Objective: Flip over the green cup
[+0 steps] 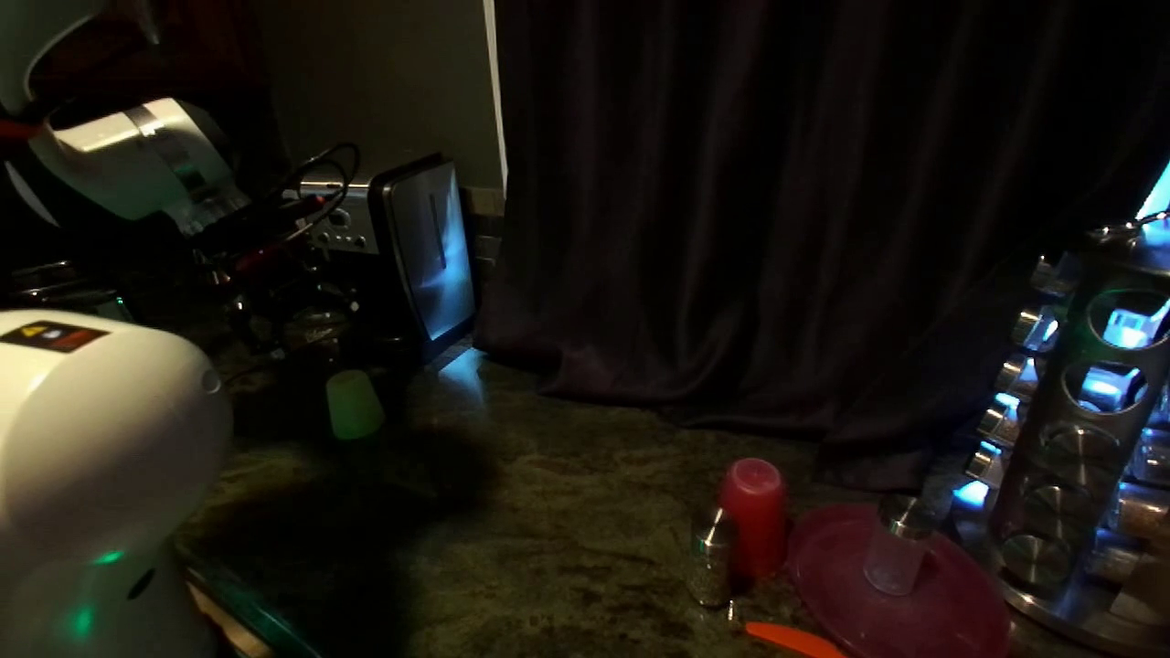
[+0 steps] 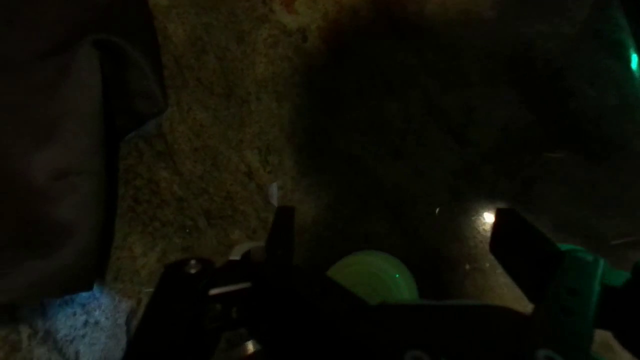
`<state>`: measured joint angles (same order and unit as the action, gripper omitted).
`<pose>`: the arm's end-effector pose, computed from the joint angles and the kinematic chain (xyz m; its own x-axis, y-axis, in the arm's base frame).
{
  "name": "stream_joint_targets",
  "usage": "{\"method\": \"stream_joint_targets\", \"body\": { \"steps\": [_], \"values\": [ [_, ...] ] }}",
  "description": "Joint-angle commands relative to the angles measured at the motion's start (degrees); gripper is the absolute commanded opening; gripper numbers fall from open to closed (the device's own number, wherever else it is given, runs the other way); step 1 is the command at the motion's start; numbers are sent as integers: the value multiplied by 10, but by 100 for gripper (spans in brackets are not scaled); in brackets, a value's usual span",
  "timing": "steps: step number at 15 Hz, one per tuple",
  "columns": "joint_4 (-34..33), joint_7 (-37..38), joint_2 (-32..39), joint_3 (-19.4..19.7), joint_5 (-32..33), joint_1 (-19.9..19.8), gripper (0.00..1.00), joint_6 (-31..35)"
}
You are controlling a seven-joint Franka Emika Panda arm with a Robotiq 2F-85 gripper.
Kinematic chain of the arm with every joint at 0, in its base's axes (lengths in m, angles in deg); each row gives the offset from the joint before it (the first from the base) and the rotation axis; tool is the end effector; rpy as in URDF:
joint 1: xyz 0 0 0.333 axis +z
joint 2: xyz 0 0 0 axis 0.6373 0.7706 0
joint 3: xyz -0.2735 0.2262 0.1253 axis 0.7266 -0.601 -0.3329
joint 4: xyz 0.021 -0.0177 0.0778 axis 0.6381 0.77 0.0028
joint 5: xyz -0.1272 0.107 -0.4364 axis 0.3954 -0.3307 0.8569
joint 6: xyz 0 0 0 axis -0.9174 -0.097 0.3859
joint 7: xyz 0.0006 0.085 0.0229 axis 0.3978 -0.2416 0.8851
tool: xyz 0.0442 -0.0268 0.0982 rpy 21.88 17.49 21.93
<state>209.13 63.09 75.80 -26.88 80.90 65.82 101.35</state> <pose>0.3518 0.3950 0.2994 0.1891 0.8066 -0.5600 0.9699 -0.0644 0.2348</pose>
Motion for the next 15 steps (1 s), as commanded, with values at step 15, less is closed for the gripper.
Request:
{"method": "stream_joint_targets", "body": {
  "steps": [15],
  "values": [
    [-158,46,242,17,162,109,100,-127]
  ]
}}
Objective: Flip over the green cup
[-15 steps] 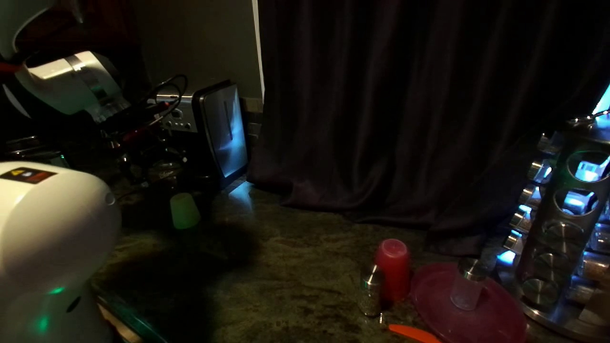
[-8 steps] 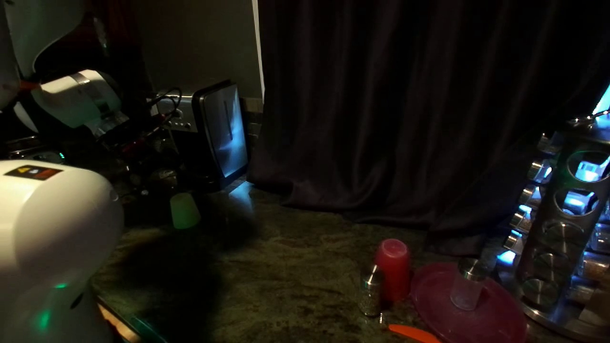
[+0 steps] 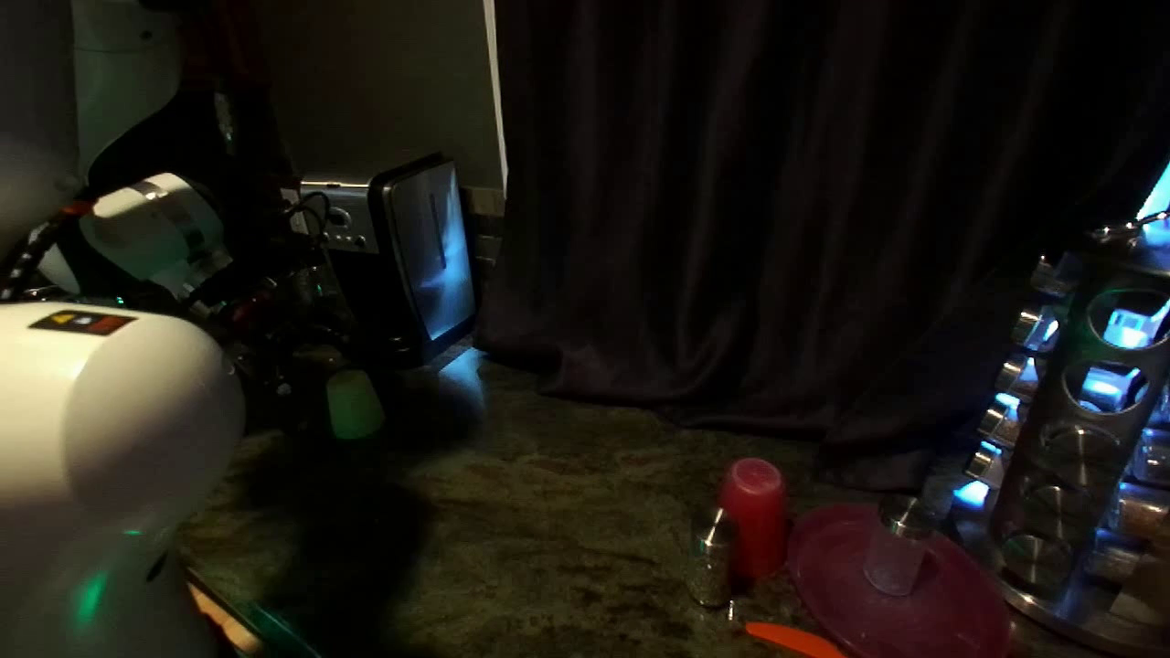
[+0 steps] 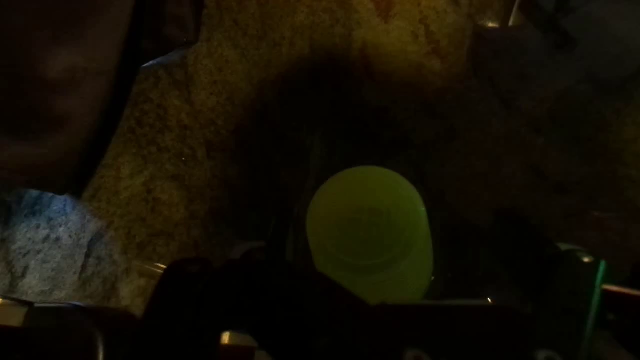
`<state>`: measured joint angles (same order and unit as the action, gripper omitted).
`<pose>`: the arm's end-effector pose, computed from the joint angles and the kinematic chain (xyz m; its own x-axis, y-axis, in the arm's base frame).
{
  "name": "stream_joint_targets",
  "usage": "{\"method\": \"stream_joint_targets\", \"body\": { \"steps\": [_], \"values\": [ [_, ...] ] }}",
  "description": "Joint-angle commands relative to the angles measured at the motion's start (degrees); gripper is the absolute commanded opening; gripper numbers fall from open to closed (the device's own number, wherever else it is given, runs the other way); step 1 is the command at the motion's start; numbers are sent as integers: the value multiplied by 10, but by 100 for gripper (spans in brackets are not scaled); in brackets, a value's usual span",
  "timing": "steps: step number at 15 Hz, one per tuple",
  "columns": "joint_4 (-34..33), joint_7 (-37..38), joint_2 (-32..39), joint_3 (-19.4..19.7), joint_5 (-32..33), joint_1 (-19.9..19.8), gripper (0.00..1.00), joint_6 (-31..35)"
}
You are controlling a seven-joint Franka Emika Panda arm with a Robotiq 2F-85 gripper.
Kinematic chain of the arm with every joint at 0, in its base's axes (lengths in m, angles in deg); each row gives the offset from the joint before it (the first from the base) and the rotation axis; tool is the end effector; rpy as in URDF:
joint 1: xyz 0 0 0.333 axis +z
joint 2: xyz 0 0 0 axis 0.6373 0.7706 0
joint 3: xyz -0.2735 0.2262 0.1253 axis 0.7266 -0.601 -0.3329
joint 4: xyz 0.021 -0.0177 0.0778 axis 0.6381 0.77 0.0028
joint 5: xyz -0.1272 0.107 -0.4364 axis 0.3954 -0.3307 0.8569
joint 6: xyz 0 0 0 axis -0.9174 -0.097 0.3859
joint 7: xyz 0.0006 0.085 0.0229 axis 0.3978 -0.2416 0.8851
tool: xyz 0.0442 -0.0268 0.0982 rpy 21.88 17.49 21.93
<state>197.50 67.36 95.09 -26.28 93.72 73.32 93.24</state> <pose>0.3495 0.4675 0.2082 0.0619 0.7049 -0.7066 0.9654 0.1375 0.2217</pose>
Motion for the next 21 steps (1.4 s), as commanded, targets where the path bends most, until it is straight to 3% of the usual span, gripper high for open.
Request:
{"method": "stream_joint_targets", "body": {
  "steps": [1,11,21],
  "values": [
    [-52,-1,61,13,40,43,100,-61],
    [-136,-58,163,45,132,119,100,-229],
    [-208,-74,252,57,156,154,100,-379]
  ]
}}
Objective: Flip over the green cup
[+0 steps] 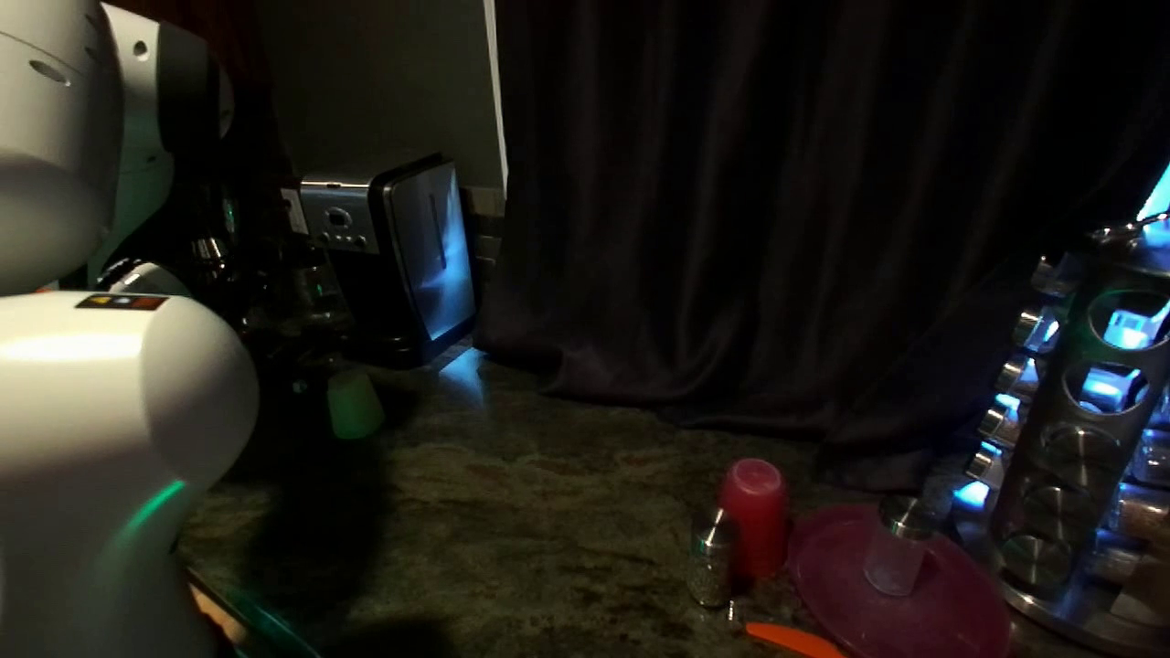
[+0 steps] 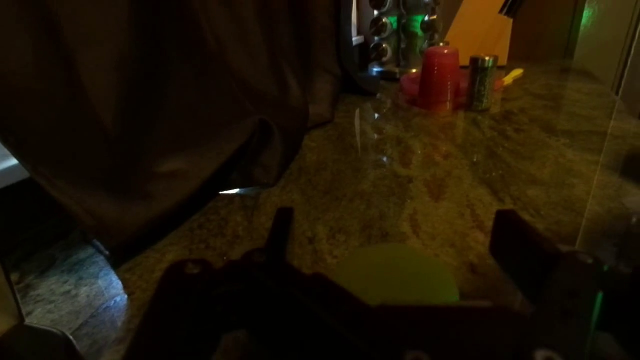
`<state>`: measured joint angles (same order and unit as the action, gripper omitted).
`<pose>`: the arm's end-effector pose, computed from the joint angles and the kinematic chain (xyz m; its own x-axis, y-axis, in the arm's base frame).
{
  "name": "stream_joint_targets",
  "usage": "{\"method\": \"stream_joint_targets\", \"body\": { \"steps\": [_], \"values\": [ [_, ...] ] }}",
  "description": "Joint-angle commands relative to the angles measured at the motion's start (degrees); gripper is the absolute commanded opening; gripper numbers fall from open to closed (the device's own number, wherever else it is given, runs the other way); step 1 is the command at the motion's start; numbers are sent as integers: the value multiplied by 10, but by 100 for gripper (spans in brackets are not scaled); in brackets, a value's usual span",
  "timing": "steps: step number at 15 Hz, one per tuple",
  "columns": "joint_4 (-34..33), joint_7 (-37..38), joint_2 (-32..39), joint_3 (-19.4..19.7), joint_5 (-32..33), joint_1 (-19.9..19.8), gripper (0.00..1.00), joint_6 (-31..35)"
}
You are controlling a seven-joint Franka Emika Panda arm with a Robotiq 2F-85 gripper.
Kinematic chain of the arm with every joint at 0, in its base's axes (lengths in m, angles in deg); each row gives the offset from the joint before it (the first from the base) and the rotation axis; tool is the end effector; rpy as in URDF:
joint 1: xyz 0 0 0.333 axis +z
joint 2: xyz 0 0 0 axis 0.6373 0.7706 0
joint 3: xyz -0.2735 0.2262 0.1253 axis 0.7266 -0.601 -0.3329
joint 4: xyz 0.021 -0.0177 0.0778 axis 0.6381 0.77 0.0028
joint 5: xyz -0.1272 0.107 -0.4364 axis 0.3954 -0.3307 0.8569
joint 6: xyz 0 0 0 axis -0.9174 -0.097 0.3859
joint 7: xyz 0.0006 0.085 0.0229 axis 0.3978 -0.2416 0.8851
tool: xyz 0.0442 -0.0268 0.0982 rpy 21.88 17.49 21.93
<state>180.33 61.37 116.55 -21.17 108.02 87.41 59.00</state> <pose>0.3365 0.5081 0.1219 0.0660 0.1409 -0.9878 0.9130 0.3910 0.1168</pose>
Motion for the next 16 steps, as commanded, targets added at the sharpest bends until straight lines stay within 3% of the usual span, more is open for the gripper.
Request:
{"method": "stream_joint_targets", "body": {
  "steps": [1,7,8,13,16],
  "values": [
    [-43,-17,45,5,15,14,100,-41],
    [-67,-40,84,10,50,23,100,-64],
    [-48,-17,62,-1,30,5,100,-45],
    [-49,-17,64,-1,33,3,100,-46],
    [-50,-11,76,12,47,19,100,-78]
  ]
}}
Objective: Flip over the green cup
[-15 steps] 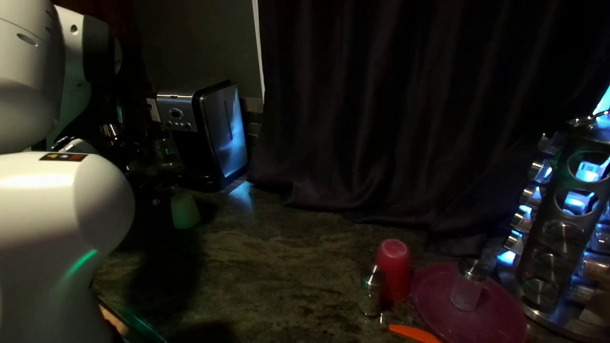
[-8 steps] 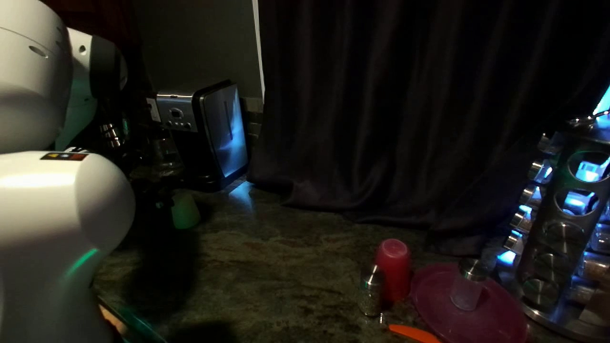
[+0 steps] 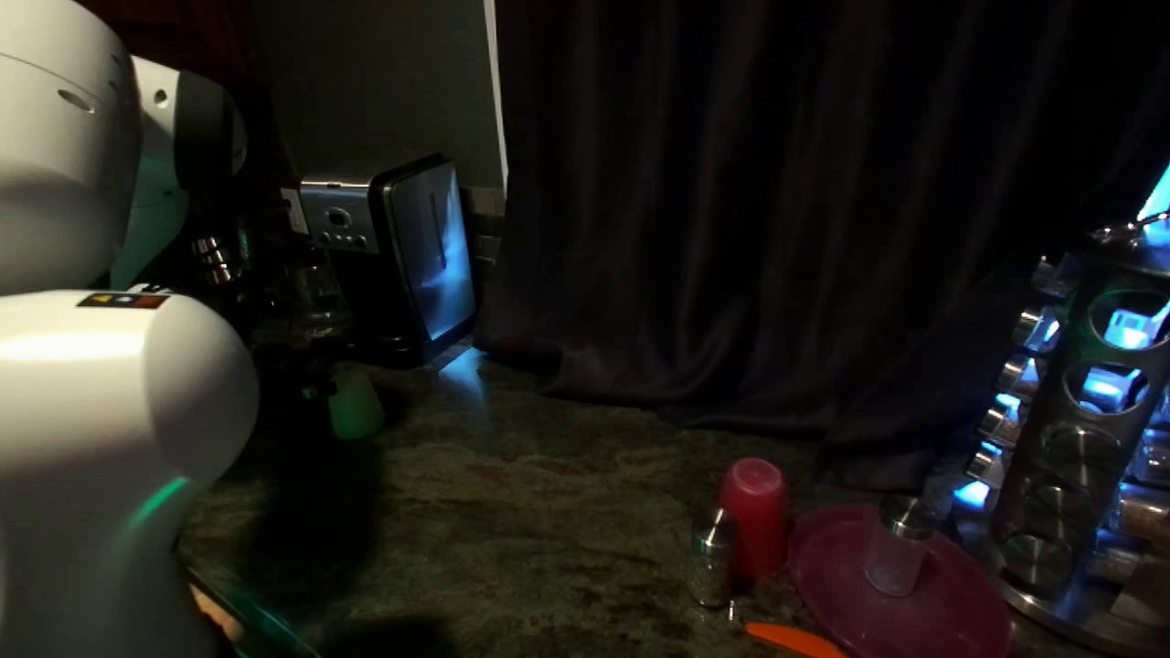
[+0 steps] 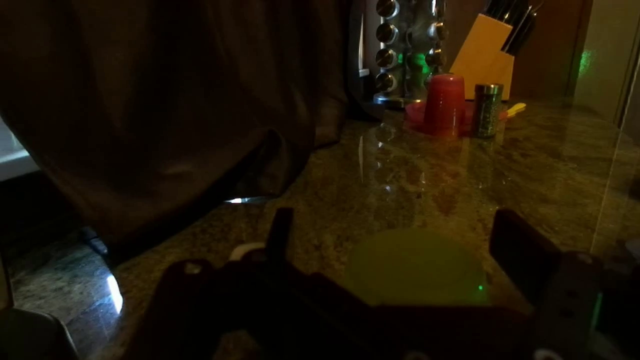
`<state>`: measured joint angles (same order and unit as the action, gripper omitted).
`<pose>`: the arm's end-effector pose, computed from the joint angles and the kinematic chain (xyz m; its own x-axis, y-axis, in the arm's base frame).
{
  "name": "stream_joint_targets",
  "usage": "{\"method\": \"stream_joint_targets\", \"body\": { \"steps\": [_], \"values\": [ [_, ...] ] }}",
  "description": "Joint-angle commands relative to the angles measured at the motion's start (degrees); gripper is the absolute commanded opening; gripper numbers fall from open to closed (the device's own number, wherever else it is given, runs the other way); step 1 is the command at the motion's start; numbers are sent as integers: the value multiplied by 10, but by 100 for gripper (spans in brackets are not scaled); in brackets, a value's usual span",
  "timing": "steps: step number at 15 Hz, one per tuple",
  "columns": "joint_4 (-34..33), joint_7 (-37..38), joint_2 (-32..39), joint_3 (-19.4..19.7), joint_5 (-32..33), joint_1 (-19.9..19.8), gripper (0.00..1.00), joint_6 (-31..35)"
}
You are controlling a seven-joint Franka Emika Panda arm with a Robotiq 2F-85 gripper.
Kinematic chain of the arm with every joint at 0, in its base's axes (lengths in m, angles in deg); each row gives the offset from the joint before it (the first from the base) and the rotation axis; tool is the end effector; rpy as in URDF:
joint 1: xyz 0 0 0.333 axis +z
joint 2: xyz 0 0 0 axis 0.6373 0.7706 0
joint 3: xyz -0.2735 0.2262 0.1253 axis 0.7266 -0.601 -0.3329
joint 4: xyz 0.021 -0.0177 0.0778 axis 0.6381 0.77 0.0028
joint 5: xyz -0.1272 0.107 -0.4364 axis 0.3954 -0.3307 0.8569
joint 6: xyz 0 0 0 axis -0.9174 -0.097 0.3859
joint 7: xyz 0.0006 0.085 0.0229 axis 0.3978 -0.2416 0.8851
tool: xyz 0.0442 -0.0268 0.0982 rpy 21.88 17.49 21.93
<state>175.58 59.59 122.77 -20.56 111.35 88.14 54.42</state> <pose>0.3467 0.5115 0.0881 0.0716 0.0407 -0.9966 0.9101 0.4062 0.0820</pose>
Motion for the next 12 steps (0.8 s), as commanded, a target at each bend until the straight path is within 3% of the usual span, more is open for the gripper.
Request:
{"method": "stream_joint_targets", "body": {
  "steps": [1,6,12],
  "values": [
    [-3,7,20,9,17,17,100,-50],
    [-9,4,45,4,22,26,100,-110],
    [-9,-9,56,-5,33,21,100,-105]
  ]
}}
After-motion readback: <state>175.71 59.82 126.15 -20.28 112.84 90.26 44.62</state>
